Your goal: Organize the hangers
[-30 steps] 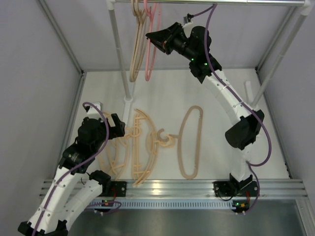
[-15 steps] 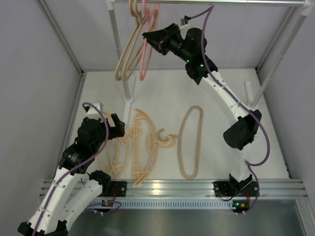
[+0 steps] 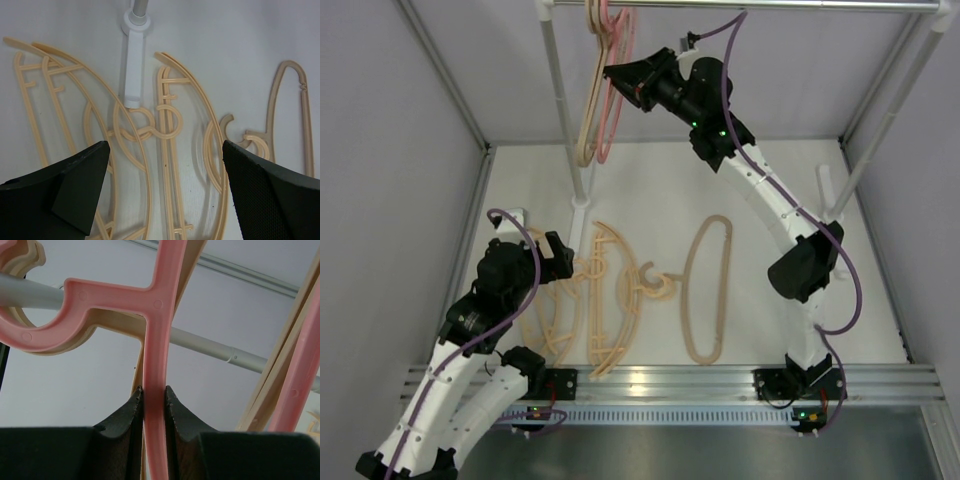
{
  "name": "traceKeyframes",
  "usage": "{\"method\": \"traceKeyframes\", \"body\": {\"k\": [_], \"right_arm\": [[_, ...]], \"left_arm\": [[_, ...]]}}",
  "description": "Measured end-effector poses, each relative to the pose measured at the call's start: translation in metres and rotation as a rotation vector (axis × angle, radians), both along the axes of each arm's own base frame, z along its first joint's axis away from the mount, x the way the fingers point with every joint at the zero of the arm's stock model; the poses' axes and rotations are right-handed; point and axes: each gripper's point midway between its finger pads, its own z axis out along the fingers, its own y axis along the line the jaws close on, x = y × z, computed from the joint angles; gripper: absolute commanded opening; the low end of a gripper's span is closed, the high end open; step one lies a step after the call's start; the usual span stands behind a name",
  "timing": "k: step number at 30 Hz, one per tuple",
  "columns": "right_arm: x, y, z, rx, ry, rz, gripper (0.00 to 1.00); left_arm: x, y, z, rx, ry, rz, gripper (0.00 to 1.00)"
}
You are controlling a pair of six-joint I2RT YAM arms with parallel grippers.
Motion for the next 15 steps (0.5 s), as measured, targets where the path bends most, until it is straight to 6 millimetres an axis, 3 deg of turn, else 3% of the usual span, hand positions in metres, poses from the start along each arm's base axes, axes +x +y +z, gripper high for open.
{"method": "traceKeyframes", "body": {"k": [9,15], "right_arm": [[0.000,0.000,-0.003,-0.020,-0.019,-0.028,0.21],[-0.013,-0.008,-0.009,-0.076,-0.033,-0.071,0.36]], "left_arm": [[0.000,0.000,0.000,0.000,0.000,0.001,0.98],[0.000,0.000,0.000,0.000,0.000,0.002,0.98]]}}
